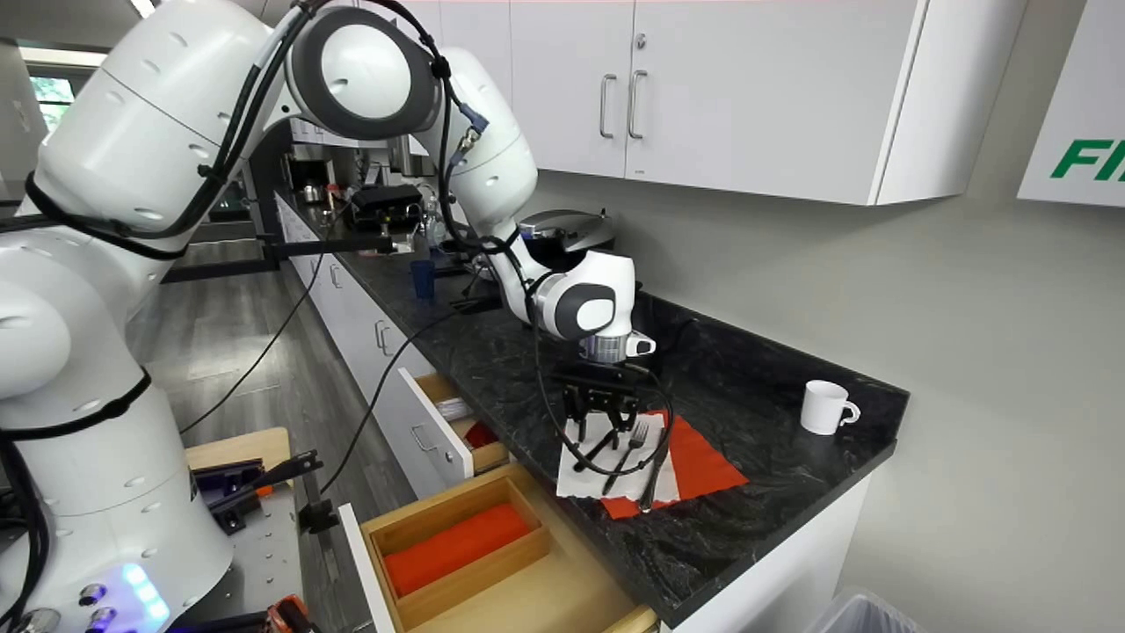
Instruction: Move the cutlery from the counter to the tray in the drawer
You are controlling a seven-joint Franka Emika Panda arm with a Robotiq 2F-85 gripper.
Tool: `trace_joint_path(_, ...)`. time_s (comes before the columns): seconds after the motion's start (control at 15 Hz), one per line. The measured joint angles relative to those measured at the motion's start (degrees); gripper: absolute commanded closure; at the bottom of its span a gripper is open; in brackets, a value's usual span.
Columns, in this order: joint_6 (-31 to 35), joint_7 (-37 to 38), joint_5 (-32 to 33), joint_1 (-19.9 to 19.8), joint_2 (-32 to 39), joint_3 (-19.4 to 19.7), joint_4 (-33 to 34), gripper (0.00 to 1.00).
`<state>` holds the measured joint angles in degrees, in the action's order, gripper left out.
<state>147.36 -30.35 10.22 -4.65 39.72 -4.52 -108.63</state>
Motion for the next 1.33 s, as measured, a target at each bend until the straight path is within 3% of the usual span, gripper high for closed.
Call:
trace_joint_path(0.27, 0.09, 0.0, 0.0, 0.0, -0.12, 0.0, -0.19, 0.0)
trace_joint_path(0.4, 0.19, 0.0, 0.0, 0.0, -0.14, 0.0, -0.21, 0.25)
trace_joint_path(0.53, 0.49, 0.0, 0.0, -0.01, -0.15, 0.0, -0.22, 0.33)
trace_joint_path(1.13, 1.45, 0.0, 0.0, -0.05, -0.21, 0.13, -0.24, 0.93)
trace_joint_path(1.33, 1.69, 0.0, 0.0, -0.05, -0.22, 0.24, -0.25, 1.0)
